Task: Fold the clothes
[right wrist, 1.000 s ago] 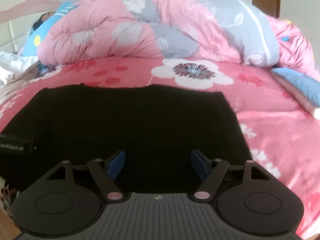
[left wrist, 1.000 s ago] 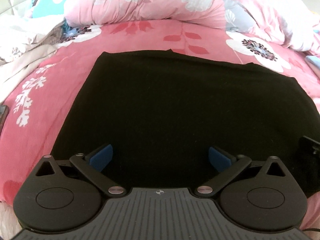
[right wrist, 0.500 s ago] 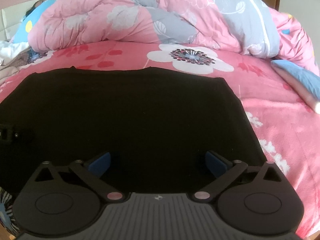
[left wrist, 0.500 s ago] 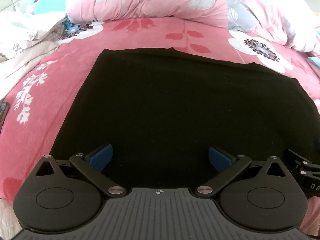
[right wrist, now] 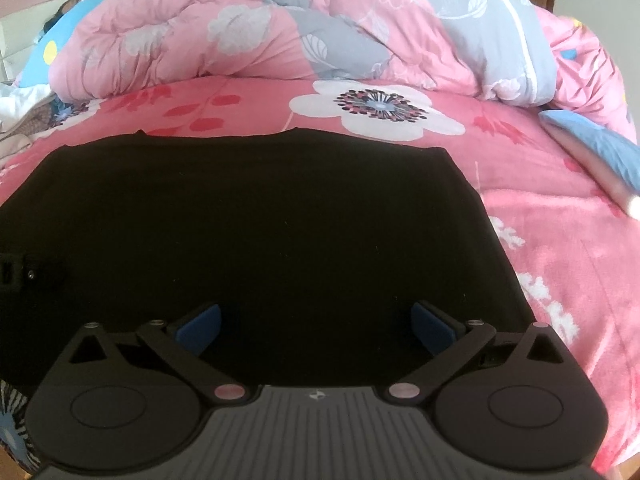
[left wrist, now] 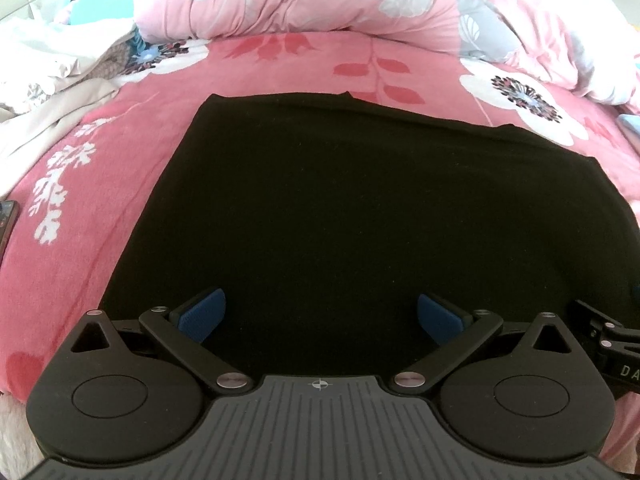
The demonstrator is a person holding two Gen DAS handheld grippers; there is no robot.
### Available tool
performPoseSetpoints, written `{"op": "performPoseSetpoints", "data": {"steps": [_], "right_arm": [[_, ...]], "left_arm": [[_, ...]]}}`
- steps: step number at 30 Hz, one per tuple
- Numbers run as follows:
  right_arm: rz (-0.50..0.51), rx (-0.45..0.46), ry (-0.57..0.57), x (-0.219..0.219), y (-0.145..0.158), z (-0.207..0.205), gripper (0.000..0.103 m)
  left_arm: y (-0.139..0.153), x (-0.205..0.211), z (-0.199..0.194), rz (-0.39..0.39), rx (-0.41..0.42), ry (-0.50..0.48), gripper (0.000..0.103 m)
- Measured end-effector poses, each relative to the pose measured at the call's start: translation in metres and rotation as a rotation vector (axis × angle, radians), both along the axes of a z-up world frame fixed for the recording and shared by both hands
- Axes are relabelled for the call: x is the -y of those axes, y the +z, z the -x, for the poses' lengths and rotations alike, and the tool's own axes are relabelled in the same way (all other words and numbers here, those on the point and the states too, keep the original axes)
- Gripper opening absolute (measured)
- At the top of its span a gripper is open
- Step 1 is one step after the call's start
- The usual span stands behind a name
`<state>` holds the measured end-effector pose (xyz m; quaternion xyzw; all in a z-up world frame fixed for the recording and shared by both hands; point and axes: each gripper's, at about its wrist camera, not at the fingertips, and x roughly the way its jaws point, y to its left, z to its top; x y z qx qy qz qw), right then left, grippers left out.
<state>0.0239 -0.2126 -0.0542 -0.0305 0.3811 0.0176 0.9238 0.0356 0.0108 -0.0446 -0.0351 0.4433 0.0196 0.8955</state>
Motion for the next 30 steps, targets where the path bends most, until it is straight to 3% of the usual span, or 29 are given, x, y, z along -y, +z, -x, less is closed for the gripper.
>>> {"op": "performPoseSetpoints", "data": {"steps": [30], "right_arm": [[0.005,-0.012,-0.017,-0.0013,0.0042,-0.0009,0.103]], "left_arm": [[0.0,-0.0014,-0.0002,0.0,-0.011,0.002,0.103]]}}
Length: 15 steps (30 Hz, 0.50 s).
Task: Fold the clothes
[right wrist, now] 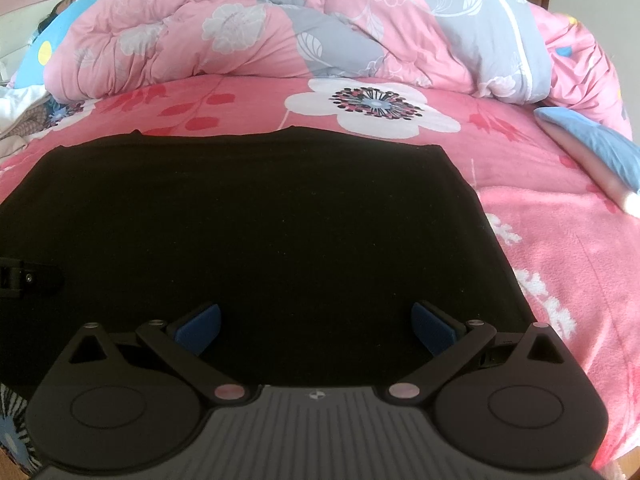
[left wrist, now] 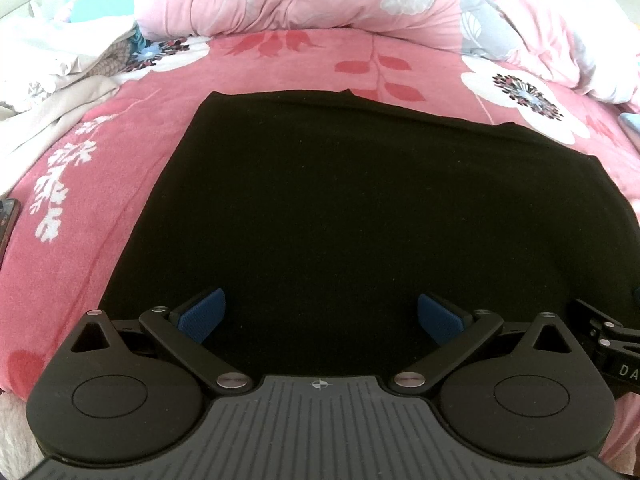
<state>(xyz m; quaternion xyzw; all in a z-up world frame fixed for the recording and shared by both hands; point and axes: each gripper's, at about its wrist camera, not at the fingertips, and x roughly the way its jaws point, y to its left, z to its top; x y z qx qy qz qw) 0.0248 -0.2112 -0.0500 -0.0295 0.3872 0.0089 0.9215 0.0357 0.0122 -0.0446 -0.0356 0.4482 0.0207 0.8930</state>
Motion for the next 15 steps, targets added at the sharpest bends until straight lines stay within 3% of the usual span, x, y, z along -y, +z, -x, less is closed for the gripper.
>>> {"op": "performPoseSetpoints", "data": {"steps": [15], "right_arm": [[0.002,-0.003,-0.006,-0.0002,0.0006,0.0007,0.103]], "left_arm": [[0.0003,-0.001,-0.0001,0.003,-0.005,-0.001,0.103]]}}
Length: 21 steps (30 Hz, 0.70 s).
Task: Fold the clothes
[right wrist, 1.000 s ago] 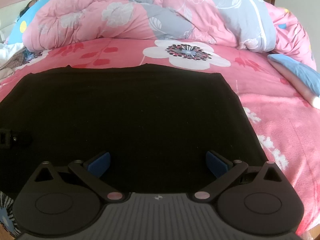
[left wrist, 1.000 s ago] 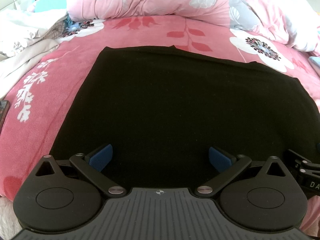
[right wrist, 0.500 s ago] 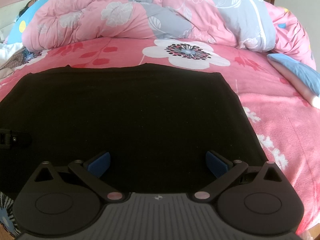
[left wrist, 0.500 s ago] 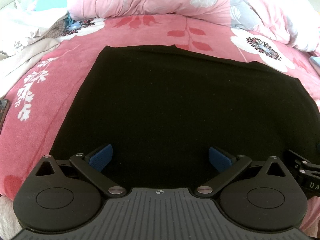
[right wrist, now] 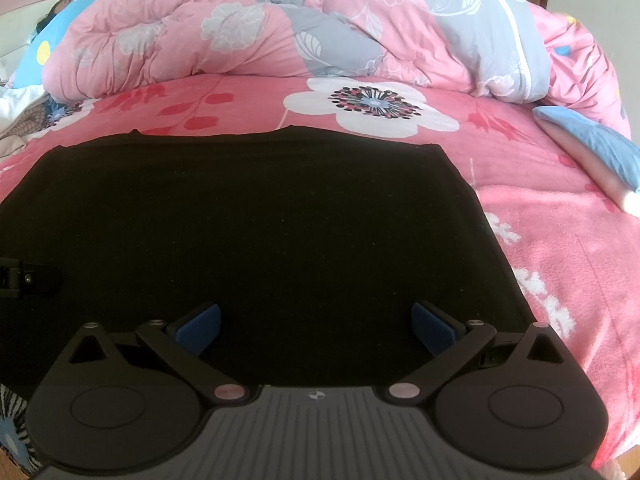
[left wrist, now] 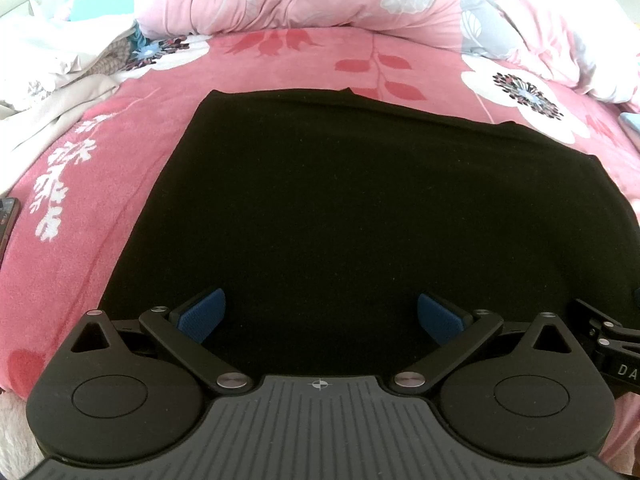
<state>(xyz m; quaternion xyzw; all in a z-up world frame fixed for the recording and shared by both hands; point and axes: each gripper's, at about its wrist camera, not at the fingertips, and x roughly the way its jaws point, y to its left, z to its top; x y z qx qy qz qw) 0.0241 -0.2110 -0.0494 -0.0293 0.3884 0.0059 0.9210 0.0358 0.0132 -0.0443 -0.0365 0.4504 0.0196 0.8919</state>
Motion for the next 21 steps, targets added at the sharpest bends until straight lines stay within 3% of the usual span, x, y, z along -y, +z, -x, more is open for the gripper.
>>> {"op": "performPoseSetpoints", "data": {"steps": [21], "right_arm": [[0.0,-0.002,0.001,0.0012,0.0001,-0.0012,0.103]], "left_arm": [[0.0005,0.0001,-0.001,0.0,-0.004,-0.002,0.103]]}}
